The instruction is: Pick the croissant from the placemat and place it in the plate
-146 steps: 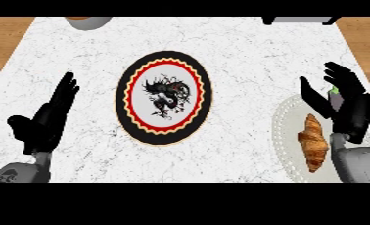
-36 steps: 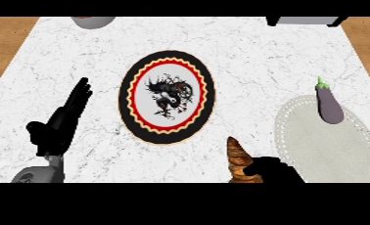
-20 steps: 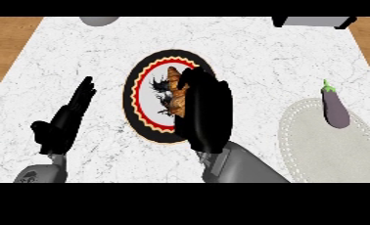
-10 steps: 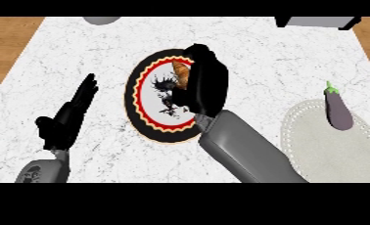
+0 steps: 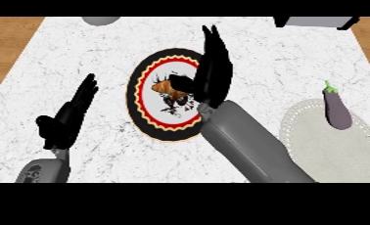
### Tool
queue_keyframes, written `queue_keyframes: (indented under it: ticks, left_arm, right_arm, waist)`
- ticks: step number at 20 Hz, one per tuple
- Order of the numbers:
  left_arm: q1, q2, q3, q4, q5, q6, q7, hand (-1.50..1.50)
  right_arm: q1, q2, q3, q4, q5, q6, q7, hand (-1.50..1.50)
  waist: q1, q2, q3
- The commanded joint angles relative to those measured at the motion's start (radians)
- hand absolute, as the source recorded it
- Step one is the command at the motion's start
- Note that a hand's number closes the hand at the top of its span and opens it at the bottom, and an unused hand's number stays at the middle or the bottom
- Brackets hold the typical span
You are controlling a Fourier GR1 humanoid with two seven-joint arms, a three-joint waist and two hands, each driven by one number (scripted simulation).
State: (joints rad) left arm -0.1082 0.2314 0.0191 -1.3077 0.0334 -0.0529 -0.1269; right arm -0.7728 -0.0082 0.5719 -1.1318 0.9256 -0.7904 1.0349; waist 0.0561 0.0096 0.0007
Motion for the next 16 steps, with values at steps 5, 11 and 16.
queue_keyframes:
  ticks: [5,11,16]
  left_arm:
    - [0.033,0.001,0.023,-0.019,-0.003,0.030,0.006,0.00]
    - [0.061,-0.003,0.023,-0.059,0.008,0.018,0.035,0.00]
    - [0.069,0.009,0.034,-0.085,0.011,0.001,0.025,0.00]
  right_arm:
    - [0.206,0.008,-0.008,-0.157,-0.084,-0.391,-0.035,-1.50]
    - [0.479,-0.121,0.077,-0.404,-0.223,-0.421,-0.257,-1.50]
    - [0.634,-0.344,0.169,-0.556,-0.452,-0.476,-0.456,-1.50]
  waist:
    - [-0.046,-0.010,0.002]
    - [-0.057,-0.011,0.001]
    - [-0.051,-0.008,0.002]
